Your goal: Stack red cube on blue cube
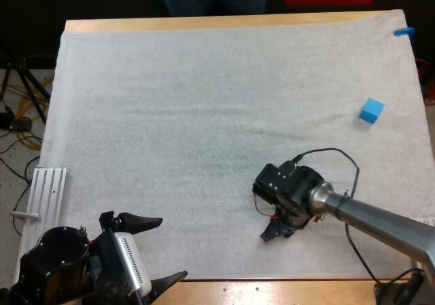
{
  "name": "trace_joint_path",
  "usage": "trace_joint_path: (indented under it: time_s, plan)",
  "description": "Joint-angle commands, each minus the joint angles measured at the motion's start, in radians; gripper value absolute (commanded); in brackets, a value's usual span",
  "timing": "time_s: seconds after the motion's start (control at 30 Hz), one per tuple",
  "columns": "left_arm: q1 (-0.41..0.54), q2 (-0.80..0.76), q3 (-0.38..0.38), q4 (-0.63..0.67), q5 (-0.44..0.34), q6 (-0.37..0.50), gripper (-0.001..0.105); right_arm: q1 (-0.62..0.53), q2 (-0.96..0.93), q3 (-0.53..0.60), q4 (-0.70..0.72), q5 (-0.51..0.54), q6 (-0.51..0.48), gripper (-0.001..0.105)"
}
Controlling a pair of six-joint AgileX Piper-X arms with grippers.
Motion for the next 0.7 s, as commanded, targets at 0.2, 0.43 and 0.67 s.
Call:
trace_joint_path:
  time_s: [0.2, 0.43, 0.67]
  plan:
    - [-0.003, 0.002, -0.006, -0.002, 0.0, 0.005, 0.087, 0.002, -0.132, -0.085, 0.083, 0.083, 0.004, 0.013]
    - [-0.003, 0.002, -0.006, -0.002, 0.0, 0.005, 0.087, -0.013, -0.196, -0.166, 0.123, 0.12, 0.013, 0.013]
    - [-0.003, 0.002, -0.006, -0.002, 0.0, 0.005, 0.087, -0.162, -0.195, -0.215, 0.138, 0.113, -0.022, 0.013]
